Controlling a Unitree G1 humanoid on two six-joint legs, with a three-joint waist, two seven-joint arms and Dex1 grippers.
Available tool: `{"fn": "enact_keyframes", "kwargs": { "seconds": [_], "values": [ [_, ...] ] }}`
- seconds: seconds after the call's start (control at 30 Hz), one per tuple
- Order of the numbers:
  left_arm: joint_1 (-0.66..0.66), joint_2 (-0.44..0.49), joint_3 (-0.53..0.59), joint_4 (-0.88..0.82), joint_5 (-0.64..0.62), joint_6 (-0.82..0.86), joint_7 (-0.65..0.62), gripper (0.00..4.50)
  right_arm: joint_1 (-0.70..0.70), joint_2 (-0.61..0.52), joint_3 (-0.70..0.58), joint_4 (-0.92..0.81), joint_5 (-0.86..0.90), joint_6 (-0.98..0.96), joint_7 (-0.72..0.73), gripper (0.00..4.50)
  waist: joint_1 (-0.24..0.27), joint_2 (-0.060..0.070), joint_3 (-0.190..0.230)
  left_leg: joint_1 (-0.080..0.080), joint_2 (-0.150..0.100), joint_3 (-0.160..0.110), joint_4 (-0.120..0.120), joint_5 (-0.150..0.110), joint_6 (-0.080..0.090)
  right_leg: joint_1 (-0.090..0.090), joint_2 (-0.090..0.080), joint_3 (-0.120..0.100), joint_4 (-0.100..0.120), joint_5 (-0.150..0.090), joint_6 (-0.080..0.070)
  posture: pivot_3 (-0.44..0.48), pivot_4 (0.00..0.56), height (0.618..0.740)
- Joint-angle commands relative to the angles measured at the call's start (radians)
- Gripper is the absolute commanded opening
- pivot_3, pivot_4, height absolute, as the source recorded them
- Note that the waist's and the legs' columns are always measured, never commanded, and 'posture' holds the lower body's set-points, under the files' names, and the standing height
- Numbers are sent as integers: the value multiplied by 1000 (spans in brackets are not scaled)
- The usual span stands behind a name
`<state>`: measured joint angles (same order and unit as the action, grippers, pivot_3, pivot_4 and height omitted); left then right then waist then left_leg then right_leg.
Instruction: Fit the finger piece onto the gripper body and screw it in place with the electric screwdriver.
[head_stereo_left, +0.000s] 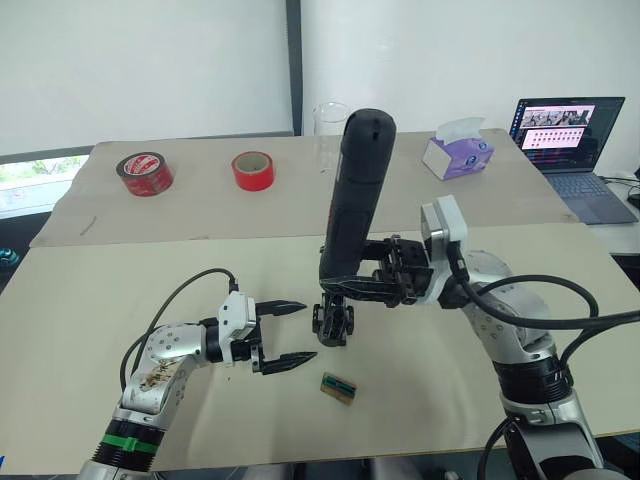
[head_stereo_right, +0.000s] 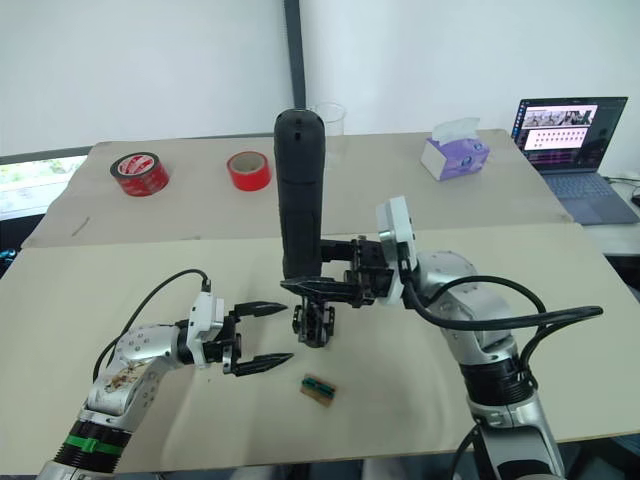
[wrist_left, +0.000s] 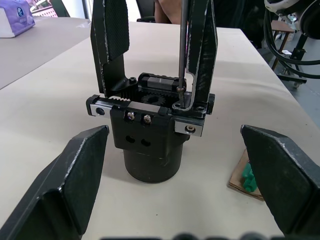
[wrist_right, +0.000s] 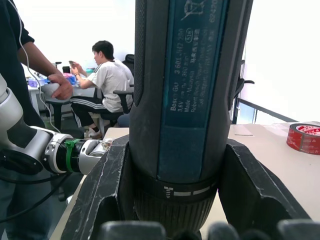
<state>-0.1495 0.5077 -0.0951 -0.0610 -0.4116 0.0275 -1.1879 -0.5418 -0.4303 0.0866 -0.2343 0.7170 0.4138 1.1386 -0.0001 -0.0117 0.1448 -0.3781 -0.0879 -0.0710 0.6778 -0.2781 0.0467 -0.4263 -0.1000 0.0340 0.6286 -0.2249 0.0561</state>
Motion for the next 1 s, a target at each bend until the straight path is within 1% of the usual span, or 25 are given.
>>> {"fn": "enact_keyframes", "kwargs": {
  "seconds": [0.03, 1.0],
  "values": [
    [2, -2, 5, -17, -4, -14, 5, 4500, -33, 5, -20, -15, 3, -23, 9, 1916, 0, 0, 0, 0, 0, 0, 0, 0, 0, 0, 0, 0, 0, 0, 0, 0, 150, 740],
    [5, -12, 3, -7, -3, -28, -1, 4500, -58, -14, -37, 12, 6, -15, 32, 1916, 0, 0, 0, 0, 0, 0, 0, 0, 0, 0, 0, 0, 0, 0, 0, 0, 150, 740]
  ]
}}
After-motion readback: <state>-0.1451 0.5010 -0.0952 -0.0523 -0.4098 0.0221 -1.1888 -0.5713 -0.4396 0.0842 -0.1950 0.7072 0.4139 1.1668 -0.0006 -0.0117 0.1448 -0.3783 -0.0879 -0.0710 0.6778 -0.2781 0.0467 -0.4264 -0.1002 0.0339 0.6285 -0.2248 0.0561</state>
